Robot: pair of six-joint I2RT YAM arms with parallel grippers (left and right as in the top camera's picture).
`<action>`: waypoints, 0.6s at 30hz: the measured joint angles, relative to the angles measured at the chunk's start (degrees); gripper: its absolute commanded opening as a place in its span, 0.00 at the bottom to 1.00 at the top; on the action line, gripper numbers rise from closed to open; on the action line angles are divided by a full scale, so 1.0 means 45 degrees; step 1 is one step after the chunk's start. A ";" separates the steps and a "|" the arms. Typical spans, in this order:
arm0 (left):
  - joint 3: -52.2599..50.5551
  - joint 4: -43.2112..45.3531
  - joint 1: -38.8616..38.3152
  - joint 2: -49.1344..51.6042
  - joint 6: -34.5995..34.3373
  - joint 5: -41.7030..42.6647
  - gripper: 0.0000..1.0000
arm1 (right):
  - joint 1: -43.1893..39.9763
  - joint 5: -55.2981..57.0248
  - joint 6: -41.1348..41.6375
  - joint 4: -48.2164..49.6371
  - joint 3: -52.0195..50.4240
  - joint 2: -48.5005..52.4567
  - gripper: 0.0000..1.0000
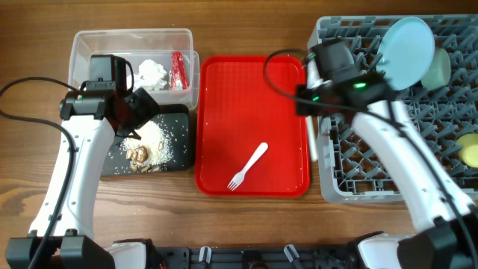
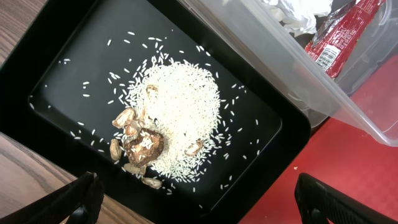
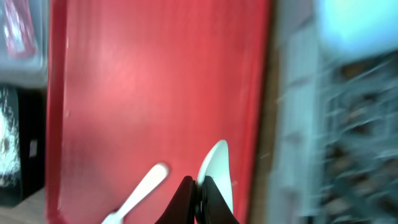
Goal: Sort waste into correct bins and load items into the dishwasher rack
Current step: 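Insert the white spoon upright into the rack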
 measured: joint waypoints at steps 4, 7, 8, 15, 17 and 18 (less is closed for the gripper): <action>0.0000 0.0005 0.0000 0.0000 0.0000 0.0000 1.00 | -0.1681 0.0452 -0.1287 -0.0311 0.0131 -0.0029 0.04; 0.0000 0.0005 0.0000 0.0000 0.0000 0.0000 1.00 | -0.2696 0.0831 -0.1889 -0.0325 0.0126 0.0257 0.04; 0.0000 0.0005 0.0000 0.0000 0.0000 0.0000 1.00 | -0.2973 0.0874 -0.2030 -0.0355 0.0126 0.0452 0.04; 0.0000 0.0010 0.0000 0.0000 0.0000 0.0000 1.00 | -0.3050 -0.0015 -0.2259 -0.0238 -0.0379 0.2244 0.05; 0.0000 0.0010 0.0000 0.0000 0.0000 0.0000 1.00 | -0.3016 -0.0170 -0.2249 -0.0160 -0.0486 0.2603 0.22; 0.0000 0.0005 0.0000 0.0000 -0.0005 0.0000 1.00 | -0.3016 -0.0238 -0.2273 -0.0107 -0.0491 0.2725 0.38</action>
